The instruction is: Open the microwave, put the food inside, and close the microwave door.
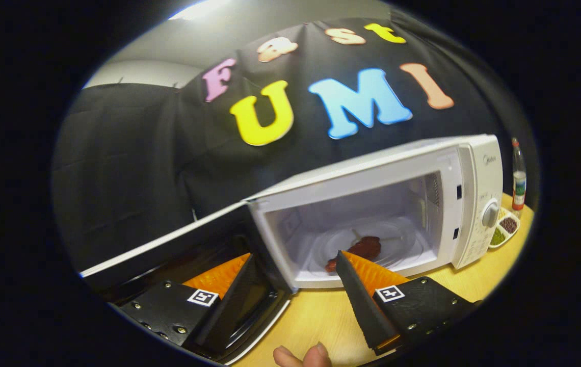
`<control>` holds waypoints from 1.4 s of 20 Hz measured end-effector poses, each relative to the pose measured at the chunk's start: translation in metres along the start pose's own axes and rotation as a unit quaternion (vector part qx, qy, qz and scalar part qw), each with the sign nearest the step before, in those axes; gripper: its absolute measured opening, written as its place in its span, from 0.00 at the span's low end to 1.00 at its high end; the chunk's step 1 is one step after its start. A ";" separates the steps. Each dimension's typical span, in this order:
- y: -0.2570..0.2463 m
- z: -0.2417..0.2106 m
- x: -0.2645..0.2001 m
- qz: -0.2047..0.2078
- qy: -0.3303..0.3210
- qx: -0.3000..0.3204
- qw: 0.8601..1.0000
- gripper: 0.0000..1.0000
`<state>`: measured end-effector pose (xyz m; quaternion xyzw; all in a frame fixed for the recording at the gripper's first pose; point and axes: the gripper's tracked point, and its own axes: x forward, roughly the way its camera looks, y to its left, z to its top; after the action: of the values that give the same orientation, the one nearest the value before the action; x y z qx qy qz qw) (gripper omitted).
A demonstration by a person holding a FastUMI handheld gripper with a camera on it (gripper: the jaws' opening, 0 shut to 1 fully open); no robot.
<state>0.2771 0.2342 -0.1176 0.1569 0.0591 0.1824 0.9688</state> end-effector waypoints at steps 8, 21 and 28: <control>0.163 0.030 -0.153 0.185 -0.047 -0.072 0.979 0.96; 0.259 -0.098 -0.109 0.183 0.032 -0.187 0.965 0.22; 0.211 -0.139 -0.094 0.135 0.087 -0.211 0.964 0.01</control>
<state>0.0949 0.4254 -0.1750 -0.0614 0.0814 0.3330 0.9374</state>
